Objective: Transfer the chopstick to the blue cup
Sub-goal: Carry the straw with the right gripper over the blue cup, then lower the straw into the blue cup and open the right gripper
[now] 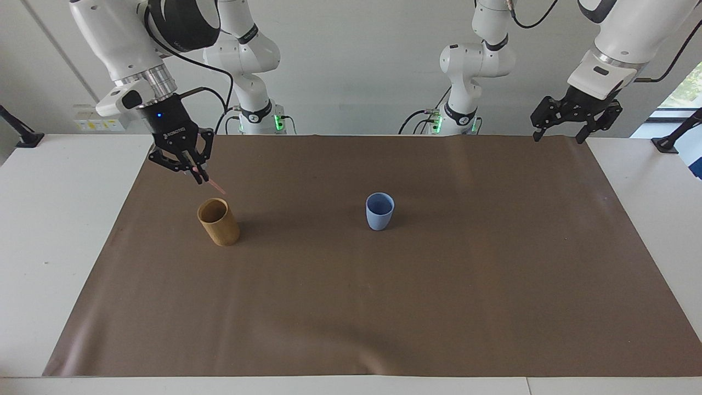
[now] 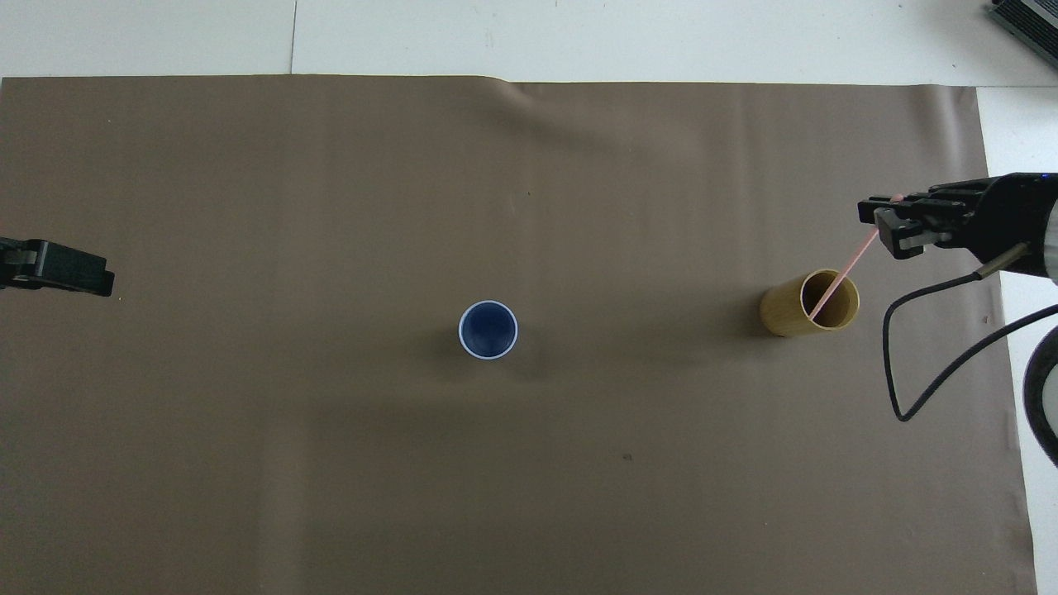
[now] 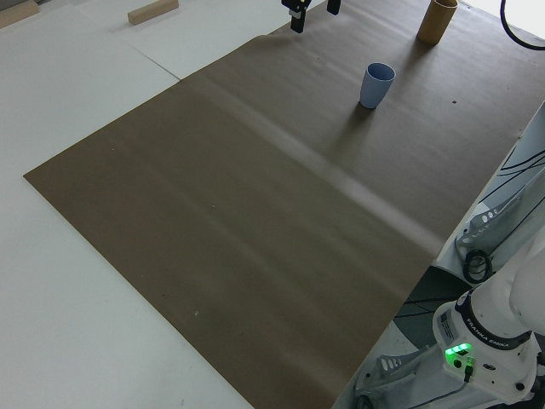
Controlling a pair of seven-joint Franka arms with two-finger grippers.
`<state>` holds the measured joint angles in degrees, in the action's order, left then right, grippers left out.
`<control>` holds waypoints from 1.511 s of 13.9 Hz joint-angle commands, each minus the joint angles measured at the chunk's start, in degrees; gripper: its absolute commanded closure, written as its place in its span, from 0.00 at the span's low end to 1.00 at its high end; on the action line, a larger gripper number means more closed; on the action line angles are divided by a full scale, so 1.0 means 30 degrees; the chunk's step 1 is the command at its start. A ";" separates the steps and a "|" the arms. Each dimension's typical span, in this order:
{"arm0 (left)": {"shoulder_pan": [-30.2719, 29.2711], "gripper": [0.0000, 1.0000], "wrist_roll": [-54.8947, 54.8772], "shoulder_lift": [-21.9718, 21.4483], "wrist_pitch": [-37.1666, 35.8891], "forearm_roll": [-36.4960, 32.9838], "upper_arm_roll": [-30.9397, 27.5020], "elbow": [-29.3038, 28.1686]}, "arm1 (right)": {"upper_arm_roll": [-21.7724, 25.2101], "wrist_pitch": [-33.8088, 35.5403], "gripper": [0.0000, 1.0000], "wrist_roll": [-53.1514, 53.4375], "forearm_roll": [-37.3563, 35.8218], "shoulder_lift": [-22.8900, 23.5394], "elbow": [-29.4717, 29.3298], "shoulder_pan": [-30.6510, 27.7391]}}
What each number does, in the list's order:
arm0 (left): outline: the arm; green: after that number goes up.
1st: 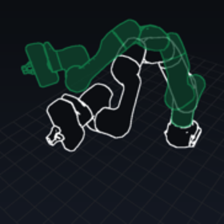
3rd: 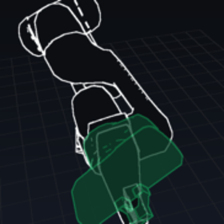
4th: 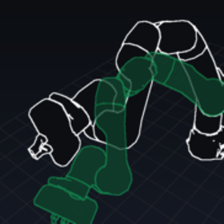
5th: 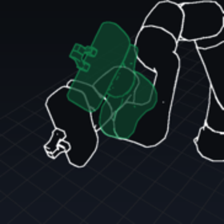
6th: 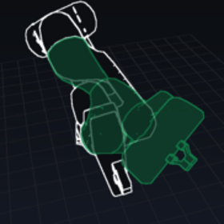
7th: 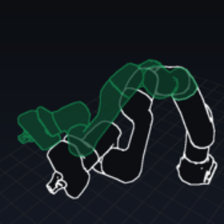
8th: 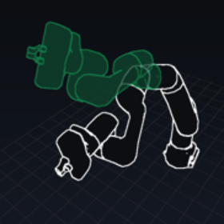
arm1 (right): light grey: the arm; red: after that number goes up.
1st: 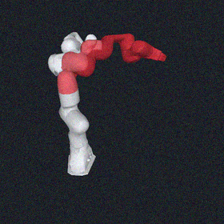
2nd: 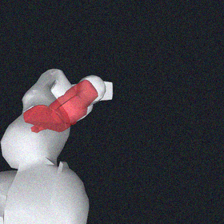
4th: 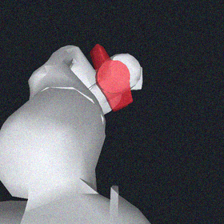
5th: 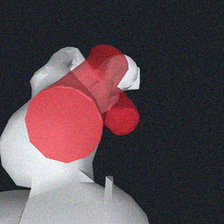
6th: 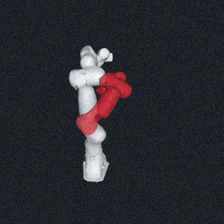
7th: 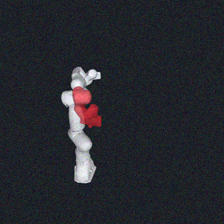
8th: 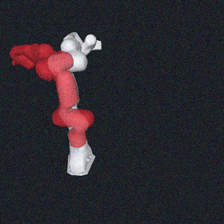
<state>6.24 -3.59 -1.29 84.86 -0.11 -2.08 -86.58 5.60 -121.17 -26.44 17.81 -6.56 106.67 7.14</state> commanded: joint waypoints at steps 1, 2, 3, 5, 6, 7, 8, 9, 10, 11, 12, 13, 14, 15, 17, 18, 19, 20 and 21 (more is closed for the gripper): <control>-0.0292 0.00 -0.0150 -0.0245 -0.0249 -0.0313 0.0223 -0.0114 | -0.1044 -0.0156 1.00 0.3464 -0.0715 0.0108 -0.0281 0.1039; -0.0292 0.00 -0.0121 -0.0216 -0.0249 -0.0313 0.0223 -0.0114 | -0.1163 -0.0215 1.00 0.5425 -0.1881 0.0108 -0.0311 0.2178; -0.0292 0.00 -0.0121 -0.0245 -0.0249 -0.0313 0.0223 -0.0114 | -0.1164 -0.0331 1.00 0.7474 -0.3053 0.0108 -0.0457 0.3146; -0.0292 0.00 -0.0150 -0.0245 -0.0249 -0.0313 0.0223 -0.0114 | -0.1426 -0.0594 1.00 1.0616 -0.3708 0.0195 -0.0517 0.4497; -0.0292 0.00 -0.0150 -0.0245 -0.0249 -0.0313 0.0223 -0.0114 | -0.1457 -0.1031 1.00 1.1500 -0.3825 0.0341 -0.0517 0.5229; -0.0292 0.00 -0.0150 -0.0245 -0.0249 -0.0313 0.0223 -0.0114 | -0.1457 -0.1529 1.00 1.2147 -0.4174 0.0516 -0.0517 0.5816; -0.0292 0.00 -0.0150 -0.0245 -0.0249 -0.0313 0.0223 -0.0114 | -0.1486 -0.2114 1.00 1.2907 -0.4555 0.0808 -0.0546 0.6257; -0.0292 0.00 -0.0150 -0.0245 -0.0249 -0.0313 0.0223 -0.0114 | -0.1486 -0.2845 1.00 1.3756 -0.4704 0.1159 -0.0604 0.6870; -0.0292 0.00 -0.0121 -0.0245 -0.0249 -0.0313 0.0223 -0.0114 | -0.1486 -0.3287 1.00 1.4606 -0.5024 0.1655 -0.1098 0.7602; -0.0292 0.00 -0.0121 -0.0245 -0.0249 -0.0313 0.0194 -0.0114 | -0.1486 -0.3321 1.00 1.5281 -0.5520 0.2212 -0.1712 0.8044; -0.0292 0.00 -0.0121 -0.0245 -0.0249 -0.0313 0.0223 -0.0114 | -0.1486 -0.3350 1.00 1.5723 -0.5902 0.2681 -0.2530 0.8164; -0.0292 0.00 -0.0121 -0.0245 -0.0249 -0.0313 0.0223 -0.0114 | -0.1486 -0.3379 1.00 1.6018 -0.6051 0.3179 -0.3031 0.8398; -0.0292 0.00 -0.0150 -0.0245 -0.0249 -0.0313 0.0223 -0.0114 | -0.1486 -0.3408 1.00 1.6456 -0.6285 0.3735 -0.3326 0.9067; -0.0292 0.00 -0.0150 -0.0245 -0.0249 -0.0313 0.0223 -0.0114 | -0.1486 -0.3641 1.00 1.7098 -0.6983 0.4350 -0.3967 0.9422; -0.0292 0.00 -0.0150 -0.0245 -0.0249 -0.0313 0.0223 -0.0114 | -0.1486 -0.3964 1.00 1.8475 -0.8536 0.5202 -0.4559 0.9833; -0.0292 0.00 -0.0150 -0.0216 -0.0249 -0.0313 0.0194 -0.0114 | -0.1486 -0.4313 1.00 1.8742 -0.8804 0.5466 -0.4560 1.0329; -0.0292 0.00 -0.0150 -0.0245 -0.0249 -0.0313 0.0223 -0.0114 | -0.1486 -0.4781 1.00 1.8774 -0.8836 0.5701 -0.4560 1.0479; -0.0292 0.00 -0.0150 -0.0245 -0.0249 -0.0313 0.0194 -0.0114 | -0.1486 -0.4931 1.00 1.8774 -0.8952 0.5761 -0.4502 1.0364; -0.0292 0.00 -0.0121 -0.0245 -0.0249 -0.0313 0.0223 -0.0114 | -0.1486 -0.4932 1.00 1.8745 -0.8982 0.5762 -0.4443 1.0363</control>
<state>6.24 -3.59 -1.29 84.86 -0.11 -2.08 -86.58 0.86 -135.48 28.71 -7.58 9.88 94.54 38.39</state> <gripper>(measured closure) 0.000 0.907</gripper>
